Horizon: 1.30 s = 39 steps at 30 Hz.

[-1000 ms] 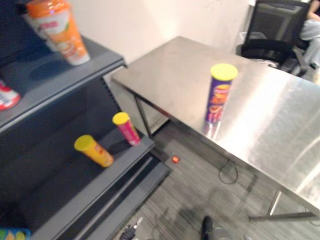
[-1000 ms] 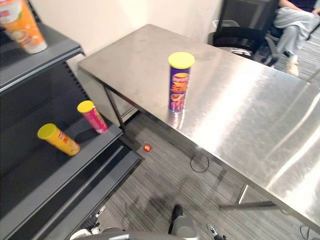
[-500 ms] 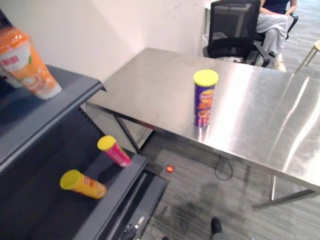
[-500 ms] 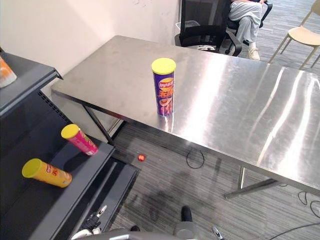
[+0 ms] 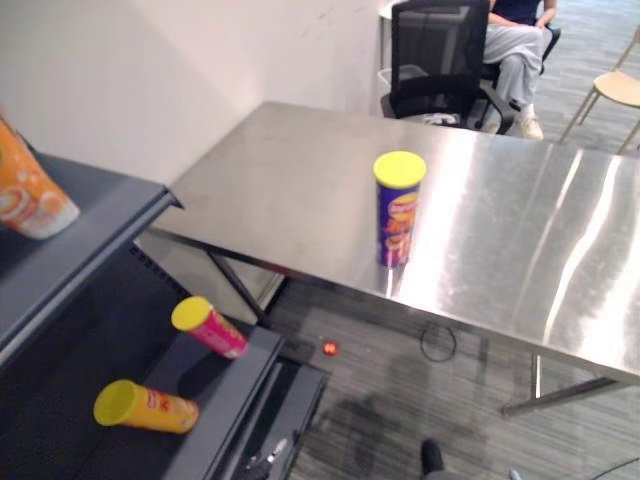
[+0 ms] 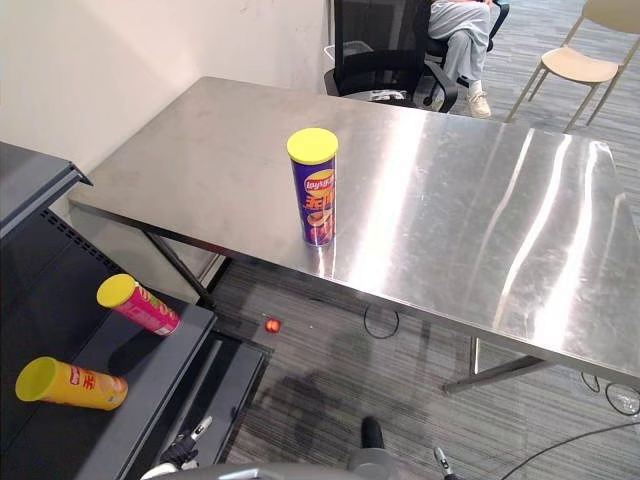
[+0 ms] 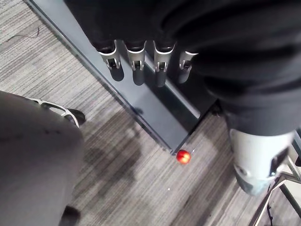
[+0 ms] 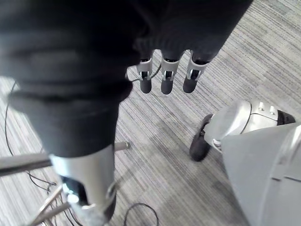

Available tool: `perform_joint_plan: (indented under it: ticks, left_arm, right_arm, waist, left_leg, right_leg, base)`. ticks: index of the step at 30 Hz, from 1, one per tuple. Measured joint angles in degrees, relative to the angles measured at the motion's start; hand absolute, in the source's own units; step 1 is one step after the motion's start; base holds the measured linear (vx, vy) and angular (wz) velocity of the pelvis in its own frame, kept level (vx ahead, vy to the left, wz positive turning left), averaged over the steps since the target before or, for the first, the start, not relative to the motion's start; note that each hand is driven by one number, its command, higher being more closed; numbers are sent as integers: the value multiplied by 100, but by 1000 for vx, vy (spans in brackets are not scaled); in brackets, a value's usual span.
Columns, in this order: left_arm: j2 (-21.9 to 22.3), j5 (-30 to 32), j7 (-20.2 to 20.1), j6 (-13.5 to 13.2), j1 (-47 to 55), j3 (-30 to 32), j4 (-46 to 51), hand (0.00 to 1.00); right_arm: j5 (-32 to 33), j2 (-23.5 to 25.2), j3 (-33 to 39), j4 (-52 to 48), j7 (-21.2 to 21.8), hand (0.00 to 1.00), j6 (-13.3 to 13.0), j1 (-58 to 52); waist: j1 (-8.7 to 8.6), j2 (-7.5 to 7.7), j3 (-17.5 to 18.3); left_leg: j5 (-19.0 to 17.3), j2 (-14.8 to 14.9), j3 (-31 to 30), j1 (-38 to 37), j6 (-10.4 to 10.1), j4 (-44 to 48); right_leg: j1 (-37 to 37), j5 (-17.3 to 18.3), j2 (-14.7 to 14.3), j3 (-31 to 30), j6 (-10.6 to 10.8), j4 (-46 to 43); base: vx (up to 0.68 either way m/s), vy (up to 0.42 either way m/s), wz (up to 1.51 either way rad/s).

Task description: Put the gum and the chips on the shelf.

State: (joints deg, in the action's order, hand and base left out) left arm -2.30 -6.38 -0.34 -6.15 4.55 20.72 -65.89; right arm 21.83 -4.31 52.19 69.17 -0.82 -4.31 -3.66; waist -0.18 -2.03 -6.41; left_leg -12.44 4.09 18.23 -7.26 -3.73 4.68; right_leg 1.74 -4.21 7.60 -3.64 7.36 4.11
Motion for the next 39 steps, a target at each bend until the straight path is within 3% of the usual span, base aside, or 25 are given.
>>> perform_joint_plan:
  ticks: [5,8,15,19,26,33,39]
  left_arm:
    - [0,5,4,1,200,59,68,0]
    - [46,38,11,5,317,60,68,0]
    - [201,129,14,5,354,179,340,0]
    - [337,276,11,6,352,228,506,0]
    - [434,317,5,3,351,186,563,0]
    - [279,510,-41,-11,338,-196,560,0]
    - [206,539,-112,-11,306,-315,553,0]
  right_arm:
    - [385,-154,470,-595,-275,0,-13,30]
    - [440,-483,289,-2053,-700,0,-236,-32]
    - [-505,-605,-161,-5055,-1412,0,-632,163]
    - [-908,-302,-201,-5671,-1637,0,-599,186]
    - [-1475,-111,-968,-7135,-1294,0,-703,-61]
    - [-1514,-199,-2019,-7304,-420,0,-773,-80]
    - [-1436,-593,-2727,-7363,155,0,-775,-109]
  waist:
    - [21,68,211]
    - [-68,-28,321]
    - [-73,15,397]
    - [-74,6,417]
    - [-98,52,415]
    - [-80,70,417]
    - [-70,77,413]
  left_leg:
    - [-54,58,167,6,-60,-37]
    - [-87,60,208,11,-89,-54]
    - [-73,169,326,-33,-106,-66]
    - [-71,168,327,8,-106,-77]
    - [-71,127,305,13,-101,-102]
    - [-68,133,214,78,-98,-48]
    - [-68,135,168,97,-98,-43]
  right_leg:
    - [23,-44,-45,-148,-62,138]
    - [52,-64,-52,-183,-64,180]
    - [125,-135,-214,-271,9,178]
    - [181,-135,-216,-288,9,178]
    - [187,-141,-152,-297,20,175]
    - [204,-149,-146,-231,33,174]
    - [196,-149,-161,-164,33,175]
  base:
    - [-88,-51,-19]
    - [-30,-45,-12]
    - [23,-49,-9]
    - [12,-30,-3]
    - [-48,-24,0]
    - [-41,-43,5]
    - [-13,-37,4]
